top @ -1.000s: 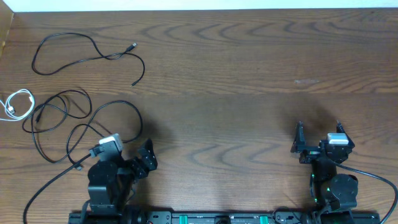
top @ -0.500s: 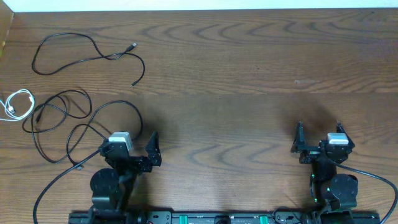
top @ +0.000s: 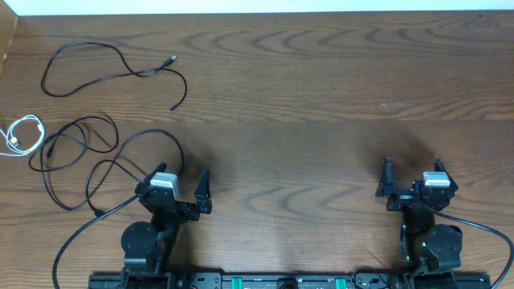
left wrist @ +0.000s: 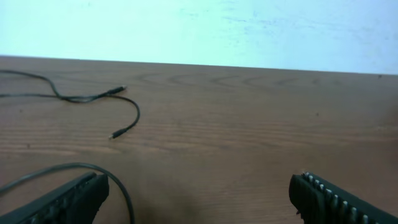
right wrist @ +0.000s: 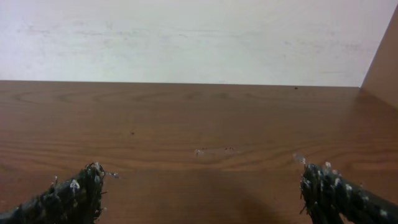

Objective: Untangle cables

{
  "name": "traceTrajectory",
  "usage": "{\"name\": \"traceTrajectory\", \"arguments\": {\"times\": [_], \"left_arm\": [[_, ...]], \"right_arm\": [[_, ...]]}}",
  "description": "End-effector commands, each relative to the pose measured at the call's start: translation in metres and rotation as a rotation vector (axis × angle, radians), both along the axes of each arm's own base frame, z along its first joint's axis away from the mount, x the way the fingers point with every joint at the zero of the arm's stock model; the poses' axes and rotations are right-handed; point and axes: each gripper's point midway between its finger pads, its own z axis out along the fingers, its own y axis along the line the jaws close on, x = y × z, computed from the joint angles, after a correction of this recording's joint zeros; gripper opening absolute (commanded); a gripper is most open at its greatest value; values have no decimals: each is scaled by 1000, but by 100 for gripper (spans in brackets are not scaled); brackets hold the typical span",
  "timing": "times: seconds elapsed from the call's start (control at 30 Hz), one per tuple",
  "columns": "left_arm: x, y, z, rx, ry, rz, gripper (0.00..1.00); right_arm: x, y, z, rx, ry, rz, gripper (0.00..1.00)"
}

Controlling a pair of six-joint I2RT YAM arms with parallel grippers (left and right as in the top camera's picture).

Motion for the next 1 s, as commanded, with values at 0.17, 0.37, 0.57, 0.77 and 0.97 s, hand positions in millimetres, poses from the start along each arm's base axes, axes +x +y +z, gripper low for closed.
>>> {"name": "traceTrajectory", "arguments": {"times": [0.17,0.37,0.57,0.77,0.97], "left_arm": [[5,-4,-10,37,-48,-28,98],[7,-3,-14,38,-51,-24,98],[7,-1,-16,54,-46,-11,98],[8,1,-17,76,-47,-2,98],[8,6,-18,130,-53,17,98]], "right_arm": [[0,-1,-1,10,-3,-6,99],[0,-1,-1,10,-3,-6,99],[0,-1,-1,10,-3,-6,99],[0,-1,-1,10,-3,-6,99],[0,-1,-1,10,-3,-6,99]]}}
